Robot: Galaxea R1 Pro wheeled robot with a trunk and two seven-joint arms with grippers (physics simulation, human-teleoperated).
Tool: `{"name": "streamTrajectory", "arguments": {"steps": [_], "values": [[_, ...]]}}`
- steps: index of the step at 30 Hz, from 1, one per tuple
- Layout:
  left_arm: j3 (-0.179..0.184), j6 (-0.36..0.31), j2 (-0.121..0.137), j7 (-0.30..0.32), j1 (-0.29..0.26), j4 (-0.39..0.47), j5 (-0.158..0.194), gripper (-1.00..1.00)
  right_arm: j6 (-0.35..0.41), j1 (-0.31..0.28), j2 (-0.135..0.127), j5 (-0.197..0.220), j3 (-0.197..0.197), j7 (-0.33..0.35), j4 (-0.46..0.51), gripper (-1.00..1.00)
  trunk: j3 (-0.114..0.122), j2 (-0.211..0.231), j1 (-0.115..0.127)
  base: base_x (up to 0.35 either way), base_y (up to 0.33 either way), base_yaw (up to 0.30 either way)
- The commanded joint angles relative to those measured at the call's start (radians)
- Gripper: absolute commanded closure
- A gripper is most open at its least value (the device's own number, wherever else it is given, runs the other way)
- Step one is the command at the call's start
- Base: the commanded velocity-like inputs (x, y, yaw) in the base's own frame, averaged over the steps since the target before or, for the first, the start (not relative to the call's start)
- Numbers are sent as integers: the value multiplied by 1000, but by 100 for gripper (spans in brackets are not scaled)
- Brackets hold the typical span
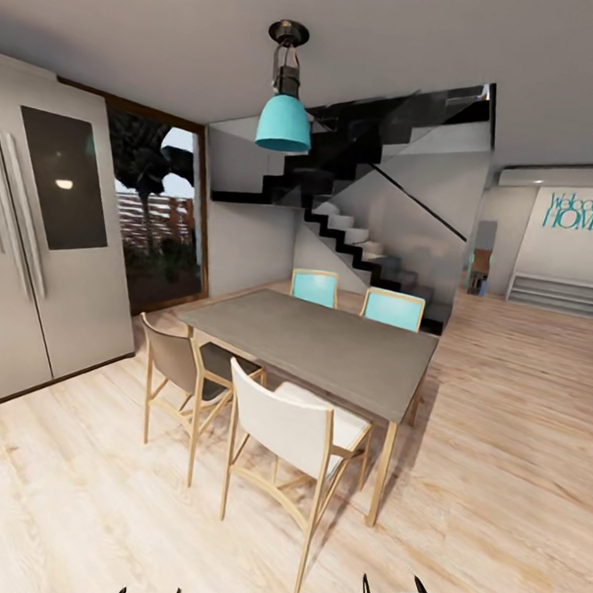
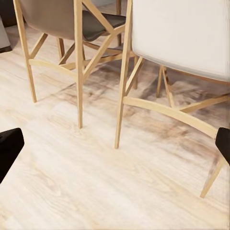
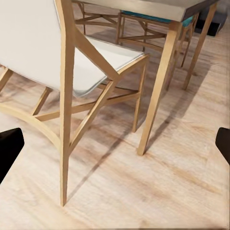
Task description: Put the three can of soda from the living room inside the tash can in the kitchen.
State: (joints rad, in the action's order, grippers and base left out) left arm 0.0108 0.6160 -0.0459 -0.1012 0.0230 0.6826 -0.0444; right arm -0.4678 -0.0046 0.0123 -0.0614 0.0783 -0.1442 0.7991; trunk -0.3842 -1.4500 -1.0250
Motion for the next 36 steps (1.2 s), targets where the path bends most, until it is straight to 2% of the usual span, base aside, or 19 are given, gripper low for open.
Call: {"name": "streamTrajectory", "arguments": {"steps": [1, 16, 36], "values": [[0, 0, 0, 0, 0, 0, 0, -100, 0, 0, 0, 0, 0, 0, 0, -100, -1, 0, 0, 0, 0, -141], [0, 0, 0, 0, 0, 0, 0, -100, 0, 0, 0, 1, 0, 0, -5, -100, -16, 0, 0, 0, 0, -179], [1, 0, 0, 0, 0, 0, 0, -100, -1, -2, 0, 2, 0, 0, -18, -100, -16, 0, 0, 0, 0, -237]]}}
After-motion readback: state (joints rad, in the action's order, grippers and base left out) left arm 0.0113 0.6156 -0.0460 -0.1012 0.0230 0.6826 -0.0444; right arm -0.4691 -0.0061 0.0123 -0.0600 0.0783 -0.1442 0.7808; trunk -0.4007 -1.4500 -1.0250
